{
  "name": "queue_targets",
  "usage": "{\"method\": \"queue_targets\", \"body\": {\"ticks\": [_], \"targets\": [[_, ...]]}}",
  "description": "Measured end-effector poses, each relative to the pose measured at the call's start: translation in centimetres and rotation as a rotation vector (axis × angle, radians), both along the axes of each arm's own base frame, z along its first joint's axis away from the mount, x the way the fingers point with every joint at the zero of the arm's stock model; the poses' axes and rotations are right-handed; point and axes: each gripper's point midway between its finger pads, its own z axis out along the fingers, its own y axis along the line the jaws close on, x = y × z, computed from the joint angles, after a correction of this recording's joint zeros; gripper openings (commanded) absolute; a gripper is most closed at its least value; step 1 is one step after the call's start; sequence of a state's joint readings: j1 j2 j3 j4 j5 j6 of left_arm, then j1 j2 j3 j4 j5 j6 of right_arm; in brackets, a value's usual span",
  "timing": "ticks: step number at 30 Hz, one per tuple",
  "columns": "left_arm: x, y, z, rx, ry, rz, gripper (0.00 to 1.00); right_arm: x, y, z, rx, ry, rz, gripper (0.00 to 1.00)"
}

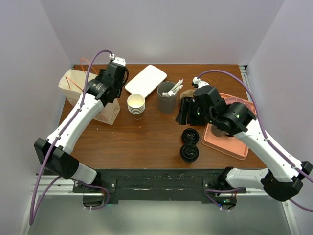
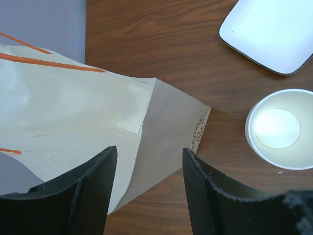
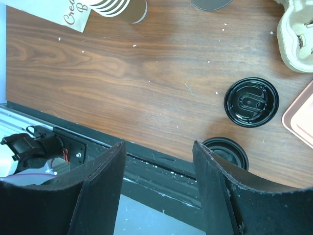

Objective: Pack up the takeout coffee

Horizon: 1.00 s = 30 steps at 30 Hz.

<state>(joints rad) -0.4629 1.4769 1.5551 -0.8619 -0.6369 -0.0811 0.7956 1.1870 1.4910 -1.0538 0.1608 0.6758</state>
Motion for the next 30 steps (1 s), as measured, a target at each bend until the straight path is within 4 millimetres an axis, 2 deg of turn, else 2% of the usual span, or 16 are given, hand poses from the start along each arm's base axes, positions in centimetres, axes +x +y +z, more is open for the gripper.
{"method": "queue_targets", "body": {"ticks": [3,4,6,7,10,16,26,30], "targets": [[0.1,0.8,-0.1,0.007,0.005,0.014,0.40,0.0,0.0,0.0,-0.002,-0.001,0.003,0.61],[0.2,0.9,-0.1,0.008,0.007,0.017,0.31,0.0,0.0,-0.1,-0.003,0.000,0.003,0.61],[0.1,1.0,-0.4,0.008,0.023,0.016,0.22,0.0,0.0,-0.2,-0.005,0.000,0.004,0.61],[-0.1,1.0,-0.7,0.011,0.038,0.012,0.12,0.0,0.0,-0.2,-0.005,0.000,0.005,0.61],[-0.8,0.9,-1.5,0.007,0.089,-0.002,0.00,0.0,0.0,-0.2,-0.006,-0.001,0.006,0.61],[-3.0,0.5,-1.4,-0.067,0.143,0.000,0.00,0.2,0.3,-0.7,-0.021,0.014,0.016,0.61],[-10.2,-1.2,-0.9,-0.253,0.265,-0.041,0.00,1.4,1.7,-1.4,-0.057,0.039,0.042,0.61],[-12.0,-2.6,-0.5,-0.368,0.291,-0.075,0.00,1.5,1.7,-1.6,-0.066,0.039,0.054,0.61]]}}
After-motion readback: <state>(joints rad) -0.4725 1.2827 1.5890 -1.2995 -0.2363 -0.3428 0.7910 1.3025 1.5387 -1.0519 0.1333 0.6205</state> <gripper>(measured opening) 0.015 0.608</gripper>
